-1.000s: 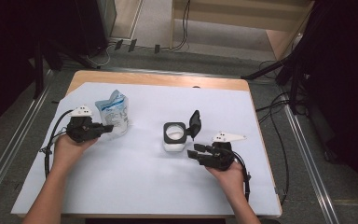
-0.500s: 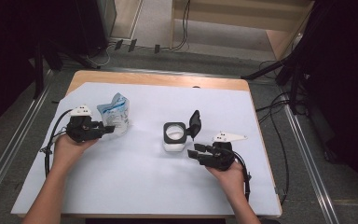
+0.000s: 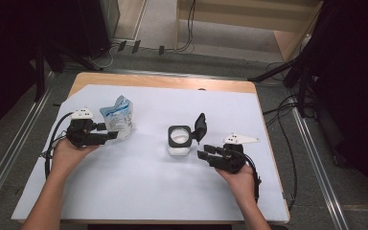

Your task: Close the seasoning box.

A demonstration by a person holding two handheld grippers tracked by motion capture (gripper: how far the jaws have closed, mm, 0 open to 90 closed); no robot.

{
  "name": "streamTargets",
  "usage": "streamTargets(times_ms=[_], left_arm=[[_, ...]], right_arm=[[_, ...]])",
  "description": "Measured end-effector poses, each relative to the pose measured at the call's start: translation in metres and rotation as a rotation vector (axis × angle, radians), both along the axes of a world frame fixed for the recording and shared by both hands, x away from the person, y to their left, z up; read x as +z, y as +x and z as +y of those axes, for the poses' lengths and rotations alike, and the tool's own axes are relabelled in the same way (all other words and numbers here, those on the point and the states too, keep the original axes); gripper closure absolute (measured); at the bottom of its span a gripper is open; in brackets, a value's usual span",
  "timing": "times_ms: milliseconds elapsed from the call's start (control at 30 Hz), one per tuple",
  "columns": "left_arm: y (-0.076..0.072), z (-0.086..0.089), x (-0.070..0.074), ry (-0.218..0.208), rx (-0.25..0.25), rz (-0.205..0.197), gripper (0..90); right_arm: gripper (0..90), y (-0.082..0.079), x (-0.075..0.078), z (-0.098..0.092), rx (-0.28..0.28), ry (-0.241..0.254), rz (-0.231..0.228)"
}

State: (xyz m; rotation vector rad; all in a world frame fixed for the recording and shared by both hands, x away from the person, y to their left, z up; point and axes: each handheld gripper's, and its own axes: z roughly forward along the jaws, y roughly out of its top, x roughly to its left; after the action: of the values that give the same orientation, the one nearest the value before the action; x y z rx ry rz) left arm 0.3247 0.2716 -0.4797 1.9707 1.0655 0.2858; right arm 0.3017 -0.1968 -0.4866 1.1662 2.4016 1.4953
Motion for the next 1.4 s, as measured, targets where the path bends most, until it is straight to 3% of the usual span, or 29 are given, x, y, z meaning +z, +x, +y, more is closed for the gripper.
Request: streamTargets(times_ms=[100,300,633,1000,1400], left_arm=[[-0.005,0.001,0.003,-0.004,0.007,-0.012,41.3],[-0.012,0.006,0.003,0.019,0.017,0.002,40.3],[-0.021,0.009,0.0,0.023,0.017,0.011,39.0],[-0.03,0.01,-0.006,0.038,0.005,0.041,38.7],[-0.029,0.014,-0.007,0.015,0.014,0.035,38.8]], right_arm=[[62.8,0.003,0.003,-0.002,-0.016,-0.024,-0.019],[73.7,0.014,0.01,-0.006,-0.038,0.0,-0.008],[89.6,0.038,0.026,-0.008,-0.037,0.035,0.002],[90.0,0.061,0.04,0.001,-0.023,0.054,0.032],[90.0,0.063,0.042,0.008,-0.02,0.053,0.037]])
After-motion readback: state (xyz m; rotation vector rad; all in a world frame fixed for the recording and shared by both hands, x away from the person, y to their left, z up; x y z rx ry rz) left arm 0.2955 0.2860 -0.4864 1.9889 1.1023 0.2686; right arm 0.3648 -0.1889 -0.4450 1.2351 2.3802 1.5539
